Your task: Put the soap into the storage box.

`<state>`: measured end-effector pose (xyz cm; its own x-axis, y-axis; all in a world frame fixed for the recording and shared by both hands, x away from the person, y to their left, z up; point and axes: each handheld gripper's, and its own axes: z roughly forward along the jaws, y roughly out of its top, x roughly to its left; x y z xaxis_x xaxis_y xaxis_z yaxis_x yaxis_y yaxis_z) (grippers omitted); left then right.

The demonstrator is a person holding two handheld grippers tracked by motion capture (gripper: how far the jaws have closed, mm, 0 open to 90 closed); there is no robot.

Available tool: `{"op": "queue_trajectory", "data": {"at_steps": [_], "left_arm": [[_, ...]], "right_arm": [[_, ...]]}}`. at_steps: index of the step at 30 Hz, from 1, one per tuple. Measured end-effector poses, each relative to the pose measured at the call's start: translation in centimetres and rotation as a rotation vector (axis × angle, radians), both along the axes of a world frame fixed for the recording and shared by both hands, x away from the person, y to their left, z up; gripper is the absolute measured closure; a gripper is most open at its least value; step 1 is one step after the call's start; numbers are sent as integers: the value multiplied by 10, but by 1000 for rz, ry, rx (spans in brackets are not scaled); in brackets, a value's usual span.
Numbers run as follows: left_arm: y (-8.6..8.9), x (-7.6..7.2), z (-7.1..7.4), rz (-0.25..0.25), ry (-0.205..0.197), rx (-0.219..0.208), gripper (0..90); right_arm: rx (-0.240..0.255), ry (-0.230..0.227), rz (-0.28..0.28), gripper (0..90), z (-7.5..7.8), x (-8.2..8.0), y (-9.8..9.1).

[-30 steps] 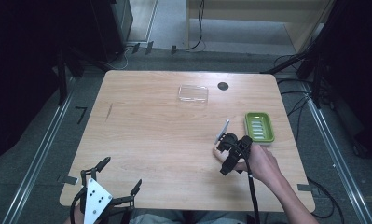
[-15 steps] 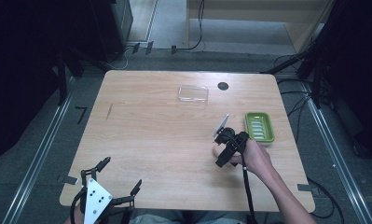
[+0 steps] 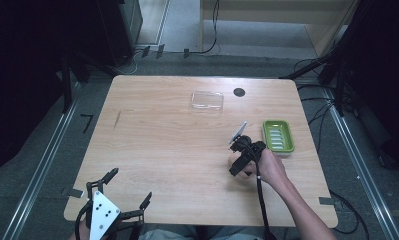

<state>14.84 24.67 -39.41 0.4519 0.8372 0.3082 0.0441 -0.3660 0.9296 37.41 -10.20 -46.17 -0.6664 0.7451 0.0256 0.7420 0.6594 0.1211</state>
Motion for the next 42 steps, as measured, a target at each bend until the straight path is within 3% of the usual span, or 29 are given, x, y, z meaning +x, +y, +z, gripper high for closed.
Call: {"op": "queue_trajectory", "data": {"at_steps": [8, 13, 18, 37, 42], "left_arm": [[0, 0, 0, 0, 0, -2, 0], [1, 0, 0, -1, 0, -1, 0], [1, 0, 0, 1, 0, 0, 0], [1, 0, 0, 1, -1, -1, 0], [1, 0, 0, 1, -2, 0, 0]], "right_arm": [[3, 0, -3, 3, -7, 3, 2], [12, -8, -9, 136, -7, 3, 1], [4, 0, -8, 143, -7, 3, 1], [-40, 7, 26, 325, -4, 1, 7], [-43, 14, 31, 329, -4, 2, 8]]}}
